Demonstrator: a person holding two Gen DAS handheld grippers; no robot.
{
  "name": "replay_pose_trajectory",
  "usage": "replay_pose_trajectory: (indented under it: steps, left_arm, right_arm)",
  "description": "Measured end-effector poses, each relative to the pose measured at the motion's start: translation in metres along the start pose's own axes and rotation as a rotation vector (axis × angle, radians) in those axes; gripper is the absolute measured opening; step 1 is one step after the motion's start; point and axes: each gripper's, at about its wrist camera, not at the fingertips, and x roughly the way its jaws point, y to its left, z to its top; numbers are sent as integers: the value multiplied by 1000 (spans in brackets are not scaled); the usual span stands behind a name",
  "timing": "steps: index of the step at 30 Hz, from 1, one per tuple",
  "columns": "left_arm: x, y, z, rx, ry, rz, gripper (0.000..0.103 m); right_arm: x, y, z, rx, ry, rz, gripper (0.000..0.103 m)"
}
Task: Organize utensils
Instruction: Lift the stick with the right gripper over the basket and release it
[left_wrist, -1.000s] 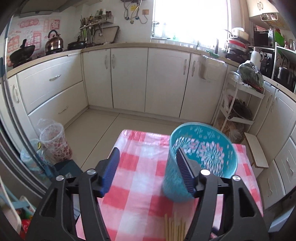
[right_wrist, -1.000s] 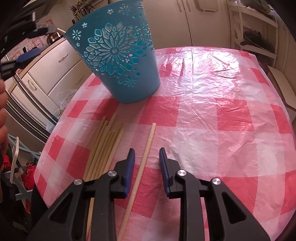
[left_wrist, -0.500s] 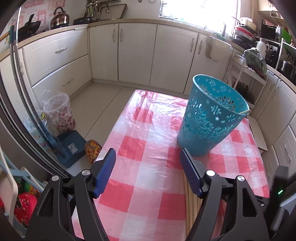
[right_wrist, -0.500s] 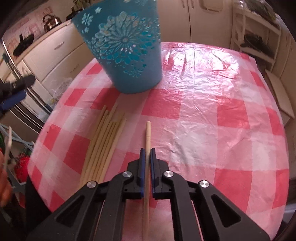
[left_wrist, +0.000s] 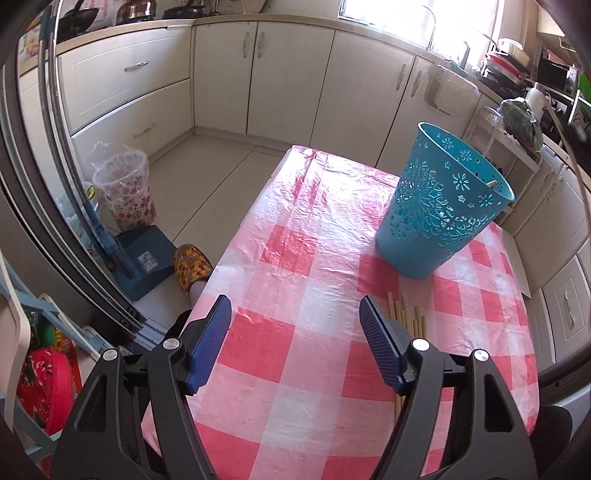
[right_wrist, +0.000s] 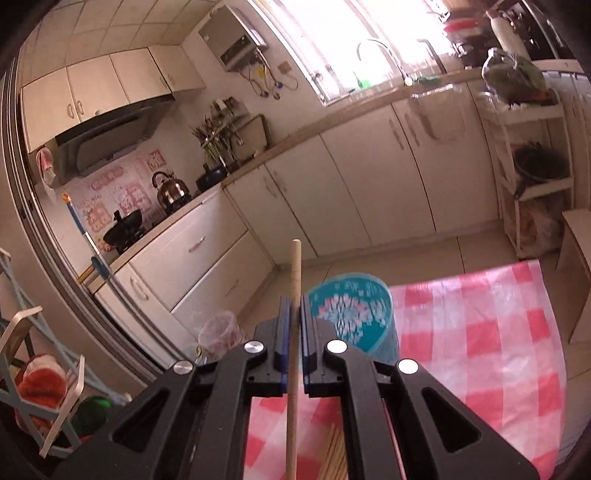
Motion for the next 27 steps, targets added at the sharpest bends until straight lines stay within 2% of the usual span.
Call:
replay_pose_trajectory:
  steps: [3, 6, 9, 12, 18, 20, 21, 22, 27]
  left_arm:
    - [-4, -1, 1, -4, -4, -8, 68]
    - [-6, 0, 1, -8, -9, -11, 68]
    - [-5, 2, 1, -20, -2, -17, 69]
    - [-1, 4, 1, -29, 7, -19, 69]
    - [-2, 4, 0, -37, 13, -24, 69]
    - [-5, 3, 1, -35, 7, -22, 69]
    - [-6, 3, 1, -36, 4, -21, 69]
    - [-8, 3, 1, -36, 1, -20, 69]
    - [-17, 2, -1, -31, -14, -12, 70]
  right_arm:
    - [33, -1, 25, -7, -81, -71, 6]
    - [63, -3, 36, -21, -115, -150, 6]
    - [81, -9, 36, -25, -117, -201, 6]
    - [88, -21, 32, -26, -82, -228, 7]
    - [84, -31, 26, -12, -51, -226, 7]
    - [76, -29, 25, -16, -48, -217, 14]
    - [72, -29, 25, -18, -50, -215, 24]
    - [67, -30, 25, -17, -58, -217, 27]
    - [17, -34, 16, 11, -102, -217, 27]
